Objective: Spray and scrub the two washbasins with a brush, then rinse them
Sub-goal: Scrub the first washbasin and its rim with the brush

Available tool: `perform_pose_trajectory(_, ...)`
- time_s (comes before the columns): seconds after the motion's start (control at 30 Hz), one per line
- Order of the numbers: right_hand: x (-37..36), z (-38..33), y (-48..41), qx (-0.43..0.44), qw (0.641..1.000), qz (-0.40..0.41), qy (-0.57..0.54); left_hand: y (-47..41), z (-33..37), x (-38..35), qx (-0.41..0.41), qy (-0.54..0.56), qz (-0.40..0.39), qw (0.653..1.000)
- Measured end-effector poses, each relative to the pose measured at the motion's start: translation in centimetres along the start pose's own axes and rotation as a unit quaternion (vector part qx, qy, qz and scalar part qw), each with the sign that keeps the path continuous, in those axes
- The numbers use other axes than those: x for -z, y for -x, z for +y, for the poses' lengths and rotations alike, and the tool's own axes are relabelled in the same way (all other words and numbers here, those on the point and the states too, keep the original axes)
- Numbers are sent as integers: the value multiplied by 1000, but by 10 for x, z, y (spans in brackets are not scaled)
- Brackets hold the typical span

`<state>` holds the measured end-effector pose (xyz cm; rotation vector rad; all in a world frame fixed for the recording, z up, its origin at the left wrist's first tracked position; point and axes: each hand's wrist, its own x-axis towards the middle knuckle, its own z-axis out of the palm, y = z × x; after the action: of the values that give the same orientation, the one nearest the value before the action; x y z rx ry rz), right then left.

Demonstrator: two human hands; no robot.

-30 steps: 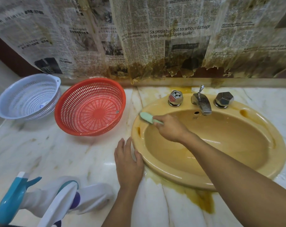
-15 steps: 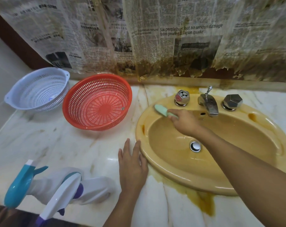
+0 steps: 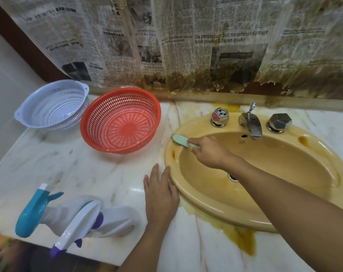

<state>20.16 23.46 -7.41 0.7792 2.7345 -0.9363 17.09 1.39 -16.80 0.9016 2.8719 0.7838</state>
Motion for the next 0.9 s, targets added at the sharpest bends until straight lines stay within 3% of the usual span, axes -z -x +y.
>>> perform_pose_trajectory(0.17, 3, -4, 13, 46, 991, -129, -4, 0, 1, -1, -4, 3, 9, 1000)
perform_pose_trajectory(0.37, 9, -9, 2, 47, 998, -40, 21, -1, 0, -2, -1, 3, 4, 1000)
perform_pose_trajectory(0.53, 13, -2, 12, 48, 989, -137, 11, -2, 1, -1, 5, 7, 1, 1000)
perform_pose_trajectory(0.73, 9, -8, 3, 48, 997, -57, 16, -2, 1, 0, 1, 0, 5, 1000)
perform_pose_trajectory(0.9, 14, -3, 14, 47, 991, -124, -7, -2, 1, -1, -3, -12, 4, 1000)
